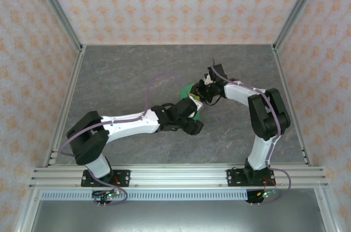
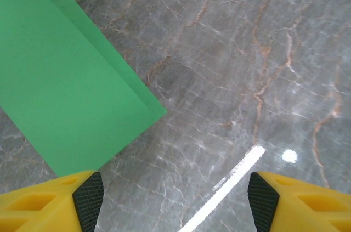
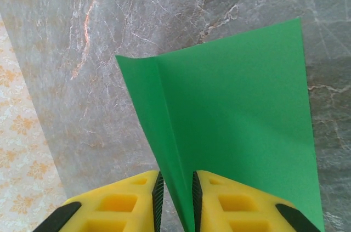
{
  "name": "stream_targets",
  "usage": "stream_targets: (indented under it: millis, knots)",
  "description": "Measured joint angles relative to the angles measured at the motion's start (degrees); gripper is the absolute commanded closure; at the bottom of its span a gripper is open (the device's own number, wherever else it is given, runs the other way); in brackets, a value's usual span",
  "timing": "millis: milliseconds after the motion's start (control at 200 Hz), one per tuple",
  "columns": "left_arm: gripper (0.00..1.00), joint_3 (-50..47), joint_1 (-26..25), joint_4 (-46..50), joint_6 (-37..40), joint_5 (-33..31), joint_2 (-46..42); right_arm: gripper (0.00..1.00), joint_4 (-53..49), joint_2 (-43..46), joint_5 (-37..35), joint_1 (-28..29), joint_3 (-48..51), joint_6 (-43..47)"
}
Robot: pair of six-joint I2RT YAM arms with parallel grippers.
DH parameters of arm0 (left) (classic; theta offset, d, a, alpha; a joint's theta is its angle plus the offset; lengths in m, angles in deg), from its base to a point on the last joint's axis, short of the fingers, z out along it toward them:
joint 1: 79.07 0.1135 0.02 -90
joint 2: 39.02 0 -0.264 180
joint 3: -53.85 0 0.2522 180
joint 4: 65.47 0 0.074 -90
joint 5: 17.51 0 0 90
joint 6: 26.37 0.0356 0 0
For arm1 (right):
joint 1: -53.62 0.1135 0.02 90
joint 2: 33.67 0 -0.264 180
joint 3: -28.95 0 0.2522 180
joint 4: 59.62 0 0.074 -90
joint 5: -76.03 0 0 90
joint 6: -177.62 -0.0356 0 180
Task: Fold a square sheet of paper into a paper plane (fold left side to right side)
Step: Fold the triangle a second time at the center of the table.
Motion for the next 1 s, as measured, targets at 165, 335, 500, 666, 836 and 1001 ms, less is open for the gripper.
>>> stream_targets:
  millis: [165, 335, 500, 666, 836, 1001]
  knots:
    - [0.26, 4.0, -0.2, 0.5, 2.1, -4.7, 5.2, 0.75, 0.0, 0.0, -0.1, 0.0, 0.0, 0.0]
    - [0.26, 9.0, -1.5, 1.8, 4.1, -10.4, 11.3, 0.75, 0.0, 0.0, 0.0, 0.0, 0.0, -0.1]
    - [0.29, 12.0, -2.3, 4.0, 5.2, -16.5, 15.5, 0.75, 0.0, 0.0, 0.2, 0.0, 0.0, -0.2]
    - [0.41, 13.0, -2.7, 6.0, 5.6, -20.9, 18.0, 0.75, 0.0, 0.0, 0.2, 0.0, 0.0, -0.3]
    - [0.57, 13.0, -3.3, 6.6, 6.6, -21.9, 18.0, 0.75, 0.0, 0.0, 0.1, 0.0, 0.0, -0.3]
    - [0.67, 12.7, -3.4, 6.6, 7.0, -21.8, 17.9, 0.75, -0.4, 0.0, -0.1, 0.0, 0.0, 0.0]
